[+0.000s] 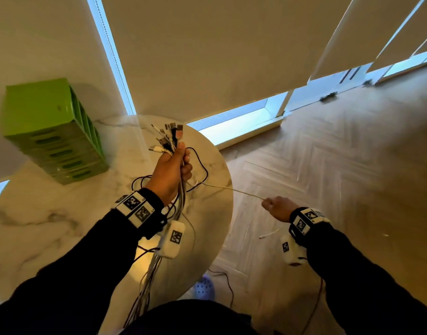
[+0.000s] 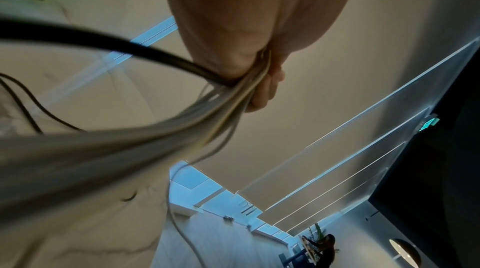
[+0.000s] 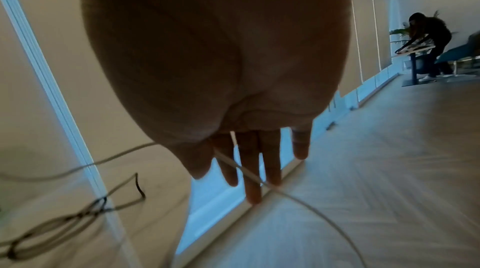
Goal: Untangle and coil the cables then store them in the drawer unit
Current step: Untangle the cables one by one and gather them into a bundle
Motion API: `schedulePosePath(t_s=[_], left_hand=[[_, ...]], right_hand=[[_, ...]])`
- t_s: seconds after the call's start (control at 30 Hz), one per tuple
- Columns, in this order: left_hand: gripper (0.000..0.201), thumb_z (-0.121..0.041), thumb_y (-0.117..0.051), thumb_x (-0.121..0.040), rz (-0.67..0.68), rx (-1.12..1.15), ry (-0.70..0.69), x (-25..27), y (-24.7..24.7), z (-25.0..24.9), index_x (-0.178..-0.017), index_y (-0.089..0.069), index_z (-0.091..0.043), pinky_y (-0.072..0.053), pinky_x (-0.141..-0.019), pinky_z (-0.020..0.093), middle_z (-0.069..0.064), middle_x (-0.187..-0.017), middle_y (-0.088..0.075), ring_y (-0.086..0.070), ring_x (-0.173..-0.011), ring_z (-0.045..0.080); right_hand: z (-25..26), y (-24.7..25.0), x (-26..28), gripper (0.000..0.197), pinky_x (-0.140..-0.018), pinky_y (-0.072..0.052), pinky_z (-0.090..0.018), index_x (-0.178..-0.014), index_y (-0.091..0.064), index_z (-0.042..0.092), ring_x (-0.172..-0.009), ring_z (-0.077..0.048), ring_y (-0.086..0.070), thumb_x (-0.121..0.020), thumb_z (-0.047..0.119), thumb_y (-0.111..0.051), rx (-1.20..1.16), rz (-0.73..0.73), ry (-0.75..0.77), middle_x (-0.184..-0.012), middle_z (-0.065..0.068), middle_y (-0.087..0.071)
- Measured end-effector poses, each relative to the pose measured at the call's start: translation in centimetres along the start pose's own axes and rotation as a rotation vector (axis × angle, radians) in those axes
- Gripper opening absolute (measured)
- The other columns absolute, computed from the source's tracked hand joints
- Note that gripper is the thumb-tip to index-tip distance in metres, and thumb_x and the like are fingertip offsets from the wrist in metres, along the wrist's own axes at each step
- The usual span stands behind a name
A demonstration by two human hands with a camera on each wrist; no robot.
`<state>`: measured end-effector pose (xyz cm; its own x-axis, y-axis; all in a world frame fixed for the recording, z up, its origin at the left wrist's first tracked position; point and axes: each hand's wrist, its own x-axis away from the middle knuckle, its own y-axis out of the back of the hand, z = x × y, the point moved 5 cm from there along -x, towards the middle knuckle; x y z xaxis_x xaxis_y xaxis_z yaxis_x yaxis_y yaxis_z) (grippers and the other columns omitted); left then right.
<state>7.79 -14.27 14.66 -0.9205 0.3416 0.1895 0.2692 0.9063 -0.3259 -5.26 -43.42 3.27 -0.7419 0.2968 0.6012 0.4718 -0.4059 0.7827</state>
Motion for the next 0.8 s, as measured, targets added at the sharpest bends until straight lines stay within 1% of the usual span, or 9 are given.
schedulePosePath(t_s=[0.03, 0.1, 0.2, 0.3, 0.37, 0.47, 0.57, 0.67, 0.8], left_hand=[[0.037, -0.031, -0.039, -0.109, 0.022, 0.031, 0.013, 0.1, -0.3, 0.0, -0.077, -0.049, -0.014, -0.025, -0.047, 0.021, -0.004, -0.066, -0.041, -0.032, -0.049, 0.007], [0.037, -0.03, -0.039, -0.108, 0.052, 0.081, 0.035, 0.4, -0.7, 0.1, -0.077, -0.048, -0.013, -0.027, -0.047, 0.02, -0.005, -0.063, -0.041, -0.034, -0.049, 0.007], [0.038, -0.03, -0.038, -0.109, 0.092, 0.09, 0.061, 0.5, -1.2, 0.4, -0.075, -0.046, -0.014, -0.028, -0.05, 0.022, -0.004, -0.061, -0.039, -0.035, -0.05, 0.008], [0.039, -0.03, -0.037, -0.109, 0.111, 0.076, 0.068, 0.4, -1.5, 0.5, -0.075, -0.046, -0.014, -0.029, -0.052, 0.024, -0.003, -0.06, -0.038, -0.035, -0.051, 0.01], [0.037, -0.03, -0.038, -0.109, 0.111, 0.062, 0.065, 0.1, -1.5, 0.5, -0.076, -0.047, -0.014, -0.031, -0.053, 0.025, -0.004, -0.06, -0.041, -0.037, -0.053, 0.01], [0.036, -0.03, -0.04, -0.108, 0.087, 0.015, 0.048, -0.4, -0.9, 0.5, -0.078, -0.049, -0.014, -0.035, -0.056, 0.026, -0.004, -0.062, -0.042, -0.04, -0.056, 0.011], [0.036, -0.032, -0.04, -0.108, 0.034, -0.058, 0.031, -1.2, 0.1, 0.5, -0.079, -0.051, -0.013, -0.043, -0.059, 0.028, -0.002, -0.063, -0.045, -0.049, -0.058, 0.013], [0.037, -0.037, -0.04, -0.108, -0.02, -0.196, 0.017, -1.6, 0.9, 0.4, -0.086, -0.055, -0.012, -0.051, -0.058, 0.024, 0.001, -0.068, -0.053, -0.057, -0.06, 0.013], [0.038, -0.037, -0.039, -0.108, -0.079, -0.222, 0.006, -2.2, 1.8, 0.0, -0.08, -0.052, -0.014, -0.04, -0.049, 0.021, -0.003, -0.065, -0.047, -0.045, -0.049, 0.008]], right_hand=[[-0.8, -1.2, -0.2, 0.046, -0.107, -0.037, -0.034, -0.143, -0.048, 0.011, -0.134, -0.03, -0.047, -0.103, 0.035, -0.046, 0.028, 0.052, -0.061, -0.148, -0.016, -0.049], [-0.7, -2.9, -0.6, 0.079, -0.116, -0.033, -0.036, -0.155, -0.026, 0.011, -0.144, -0.029, -0.035, -0.091, 0.033, -0.066, 0.009, 0.115, -0.077, -0.159, -0.014, -0.032], [4.0, -2.8, -0.1, 0.105, -0.122, -0.024, -0.044, -0.159, -0.011, 0.023, -0.151, -0.027, -0.019, -0.079, 0.036, -0.078, -0.07, 0.032, 0.203, -0.166, -0.007, -0.014], [11.0, -0.7, 2.5, 0.092, -0.118, -0.024, -0.033, -0.158, -0.016, 0.029, -0.149, -0.017, -0.022, -0.086, 0.033, -0.074, -0.268, -0.024, 0.576, -0.165, 0.0, -0.021], [14.8, 0.6, 4.4, 0.082, -0.113, -0.029, -0.028, -0.157, -0.021, 0.032, -0.141, -0.008, -0.033, -0.091, 0.033, -0.071, -0.369, 0.029, 0.699, -0.158, 0.001, -0.037], [17.6, 2.1, 5.9, 0.066, -0.103, -0.041, -0.026, -0.151, -0.032, 0.027, -0.117, -0.006, -0.056, -0.095, 0.034, -0.066, -0.44, 0.006, 0.748, -0.124, 0.0, -0.065], [18.5, 3.9, 6.7, 0.032, -0.078, -0.049, -0.023, -0.125, -0.055, 0.016, -0.082, -0.003, -0.058, -0.101, 0.037, -0.056, -0.452, -0.158, 0.788, -0.09, 0.003, -0.063], [18.1, 6.0, 6.8, 0.024, -0.066, -0.043, -0.016, -0.101, -0.058, 0.009, -0.072, 0.001, -0.052, -0.105, 0.03, -0.047, -0.498, -0.319, 0.8, -0.081, 0.011, -0.056], [15.2, 9.3, 5.7, 0.027, -0.066, -0.048, -0.025, -0.095, -0.054, 0.009, -0.067, -0.012, -0.054, -0.106, 0.031, -0.043, -0.597, -0.526, 0.665, -0.082, -0.003, -0.062]])
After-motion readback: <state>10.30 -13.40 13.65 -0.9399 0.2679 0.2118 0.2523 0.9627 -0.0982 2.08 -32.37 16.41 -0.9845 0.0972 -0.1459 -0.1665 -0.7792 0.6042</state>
